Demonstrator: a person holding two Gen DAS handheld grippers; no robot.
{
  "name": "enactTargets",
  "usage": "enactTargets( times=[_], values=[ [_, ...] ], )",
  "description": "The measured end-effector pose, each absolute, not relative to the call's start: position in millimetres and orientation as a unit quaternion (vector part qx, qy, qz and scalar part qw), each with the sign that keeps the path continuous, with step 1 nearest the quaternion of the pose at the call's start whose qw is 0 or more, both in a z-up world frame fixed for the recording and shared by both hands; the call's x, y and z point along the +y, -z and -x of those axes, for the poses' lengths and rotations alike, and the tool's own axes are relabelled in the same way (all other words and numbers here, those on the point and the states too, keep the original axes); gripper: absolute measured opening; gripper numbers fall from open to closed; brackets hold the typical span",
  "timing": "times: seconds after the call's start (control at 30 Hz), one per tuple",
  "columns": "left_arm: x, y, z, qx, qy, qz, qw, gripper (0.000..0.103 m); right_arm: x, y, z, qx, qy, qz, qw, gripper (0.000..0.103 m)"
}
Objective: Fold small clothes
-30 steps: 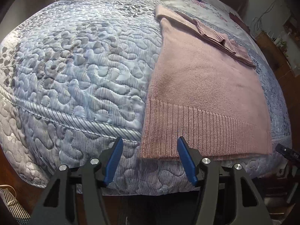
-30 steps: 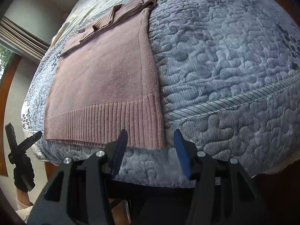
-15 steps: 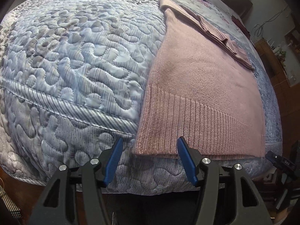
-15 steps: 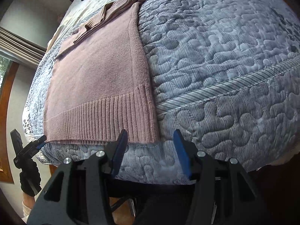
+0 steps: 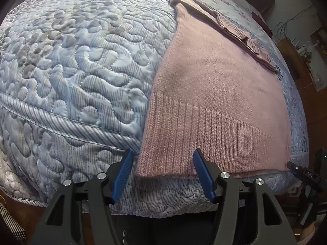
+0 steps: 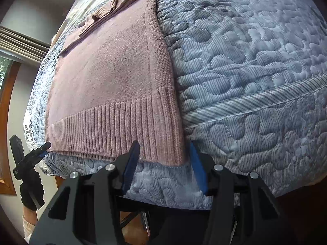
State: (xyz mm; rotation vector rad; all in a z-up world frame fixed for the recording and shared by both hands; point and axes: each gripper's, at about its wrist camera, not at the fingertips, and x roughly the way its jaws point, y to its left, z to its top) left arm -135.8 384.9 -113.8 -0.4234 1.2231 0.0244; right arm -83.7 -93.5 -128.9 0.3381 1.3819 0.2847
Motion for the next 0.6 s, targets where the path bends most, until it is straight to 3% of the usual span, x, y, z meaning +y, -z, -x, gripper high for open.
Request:
enactTargets(
  times=[0.07,0.1,0.23,0.3,0.6],
  values=[
    [383.7,115.2,133.7,0.57,-0.012,0.197,0.797,0.06,-89.2,130.7,82.9,0.635,-0.135,-0.149,0.745,0.045],
    [383.0,115.3,132.9,0.57,-0.011,0.194,0.798,0.055,-87.2,131.4,82.9,0.637,-0.14,-0.148,0.744,0.038],
    [384.7,115.2,130.8,0.57,0.0,0.206,0.795,0.023,-84.0,133.7,84.7,0.643,-0.155,-0.145,0.736,0.011],
    [384.8,114.0,129.8,0.568,0.004,0.212,0.795,0.014,-87.2,131.9,85.0,0.641,-0.16,-0.156,0.735,0.011],
    [399.1,69.3,122.4,0.506,0.041,0.264,0.82,0.011,-105.4,89.9,77.2,0.594,-0.227,-0.246,0.732,0.009]
  ],
)
